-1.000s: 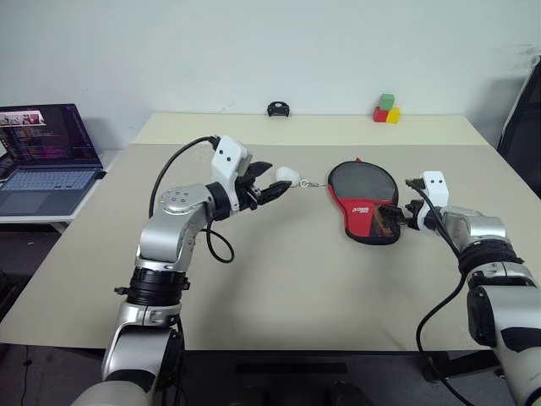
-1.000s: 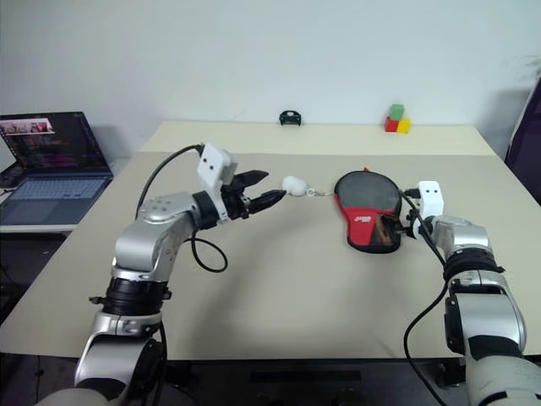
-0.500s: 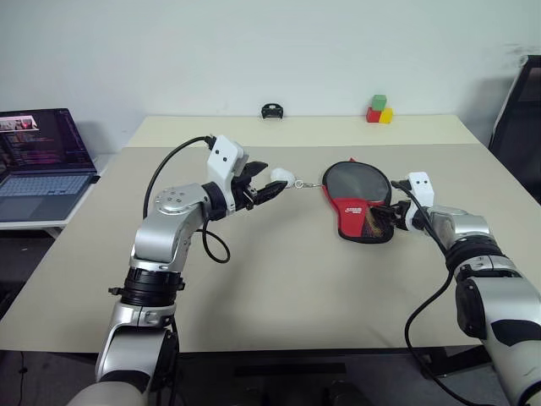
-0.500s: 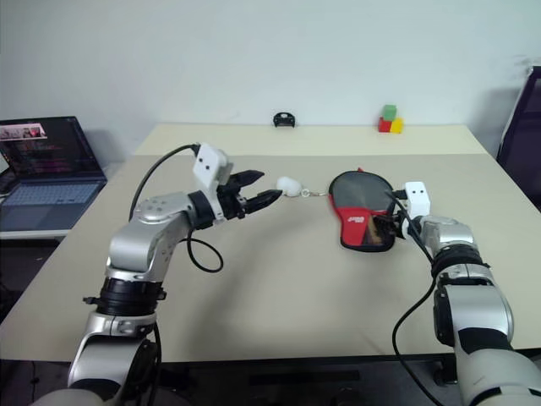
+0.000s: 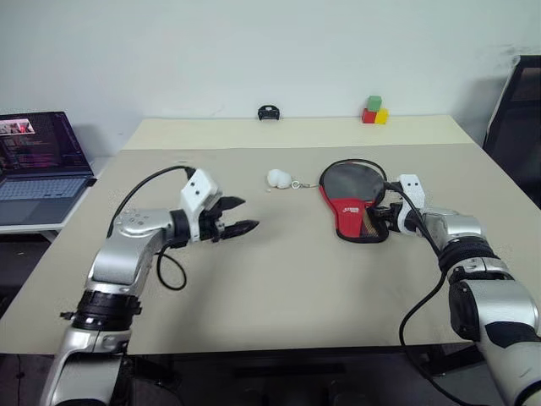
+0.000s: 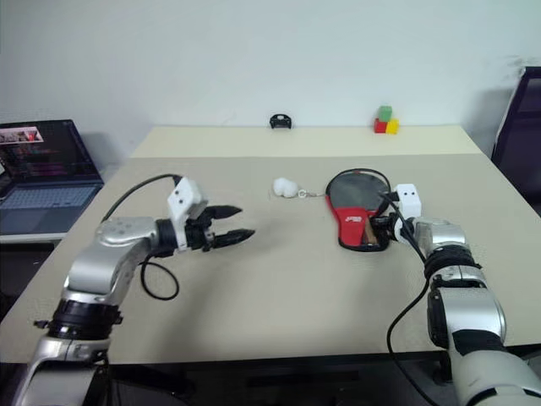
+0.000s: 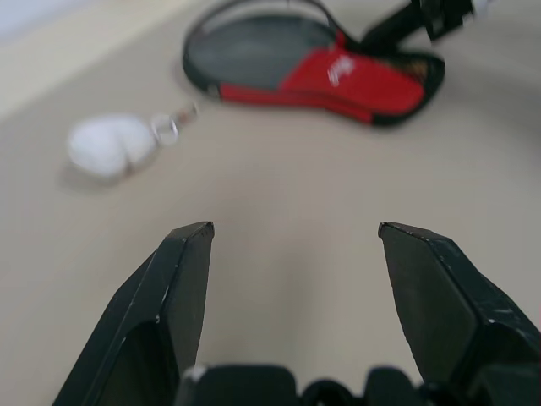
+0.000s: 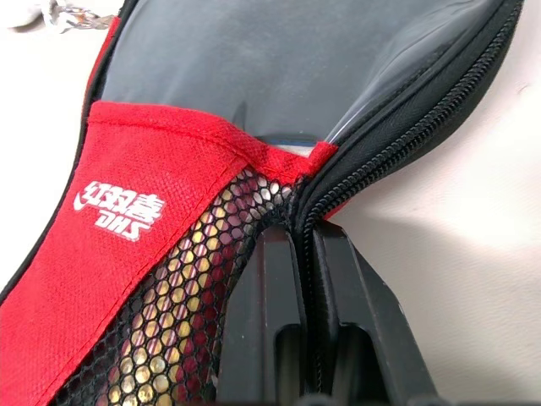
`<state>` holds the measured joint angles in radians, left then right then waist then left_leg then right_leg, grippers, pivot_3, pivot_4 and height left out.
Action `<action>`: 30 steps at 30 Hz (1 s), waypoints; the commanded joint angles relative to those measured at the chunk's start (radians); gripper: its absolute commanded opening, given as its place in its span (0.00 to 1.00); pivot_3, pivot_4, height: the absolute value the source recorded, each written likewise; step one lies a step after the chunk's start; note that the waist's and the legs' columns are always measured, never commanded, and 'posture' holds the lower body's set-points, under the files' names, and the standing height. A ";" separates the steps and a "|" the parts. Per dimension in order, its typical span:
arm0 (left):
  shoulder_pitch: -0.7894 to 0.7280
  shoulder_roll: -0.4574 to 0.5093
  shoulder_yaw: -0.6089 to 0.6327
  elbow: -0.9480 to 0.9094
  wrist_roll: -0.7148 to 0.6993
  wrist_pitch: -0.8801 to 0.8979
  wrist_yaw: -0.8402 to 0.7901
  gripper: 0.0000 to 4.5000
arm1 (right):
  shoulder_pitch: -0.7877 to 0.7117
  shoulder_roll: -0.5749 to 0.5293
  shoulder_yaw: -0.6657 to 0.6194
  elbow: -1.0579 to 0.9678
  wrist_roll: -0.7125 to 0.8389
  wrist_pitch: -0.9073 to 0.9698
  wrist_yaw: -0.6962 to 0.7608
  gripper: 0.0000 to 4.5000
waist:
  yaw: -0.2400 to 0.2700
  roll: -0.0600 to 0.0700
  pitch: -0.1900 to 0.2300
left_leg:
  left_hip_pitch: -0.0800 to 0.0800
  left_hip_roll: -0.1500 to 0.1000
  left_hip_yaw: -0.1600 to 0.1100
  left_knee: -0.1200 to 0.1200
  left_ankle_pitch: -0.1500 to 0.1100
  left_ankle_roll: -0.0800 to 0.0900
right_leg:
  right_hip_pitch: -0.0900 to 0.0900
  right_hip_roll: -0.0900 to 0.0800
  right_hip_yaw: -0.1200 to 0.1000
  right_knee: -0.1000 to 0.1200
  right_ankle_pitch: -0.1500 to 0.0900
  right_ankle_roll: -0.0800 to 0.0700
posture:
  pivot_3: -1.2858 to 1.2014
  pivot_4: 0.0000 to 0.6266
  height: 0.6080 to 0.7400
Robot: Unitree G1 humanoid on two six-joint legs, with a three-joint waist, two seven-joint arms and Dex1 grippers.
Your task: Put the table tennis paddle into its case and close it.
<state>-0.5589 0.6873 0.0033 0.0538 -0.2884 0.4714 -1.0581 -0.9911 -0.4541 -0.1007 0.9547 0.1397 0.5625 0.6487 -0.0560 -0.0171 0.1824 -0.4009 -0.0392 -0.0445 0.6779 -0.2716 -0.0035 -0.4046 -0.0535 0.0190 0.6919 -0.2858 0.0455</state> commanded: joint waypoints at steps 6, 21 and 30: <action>0.034 0.054 -0.003 -0.065 -0.065 0.022 -0.113 0.76 | 0.214 0.081 0.037 -0.536 0.127 0.361 0.029 0.00 | -0.008 0.000 0.000 | 0.000 0.001 0.000 -0.001 -0.001 0.001 | -0.001 0.001 0.000 0.000 0.000 0.000 | 0.52 0.24 1.00; 0.180 0.158 -0.025 -0.199 -0.136 0.063 -0.248 0.76 | 0.521 0.217 0.021 -1.222 0.307 0.801 -0.122 0.00 | 0.000 0.000 0.000 | 0.000 0.001 -0.003 -0.002 -0.001 0.001 | -0.001 0.000 0.001 0.000 0.000 -0.001 | 0.52 0.24 1.00; 0.215 0.177 -0.039 -0.246 -0.156 0.072 -0.260 0.76 | 0.668 0.348 -0.106 -1.506 0.355 1.044 -0.257 0.00 | 0.005 0.000 0.000 | 0.000 0.001 -0.004 -0.002 -0.001 0.001 | 0.000 0.000 0.000 -0.002 0.000 -0.001 | 0.52 0.24 1.00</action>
<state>-0.3428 0.8481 -0.0375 -0.1568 -0.4270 0.5409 -1.3046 -0.3363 -0.1165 -0.1839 -0.4872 0.4574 1.5578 0.4062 -0.0507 -0.0169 0.1822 -0.4012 -0.0387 -0.0488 0.6757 -0.2726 -0.0022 -0.4047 -0.0534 0.0191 0.6901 -0.2862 0.0448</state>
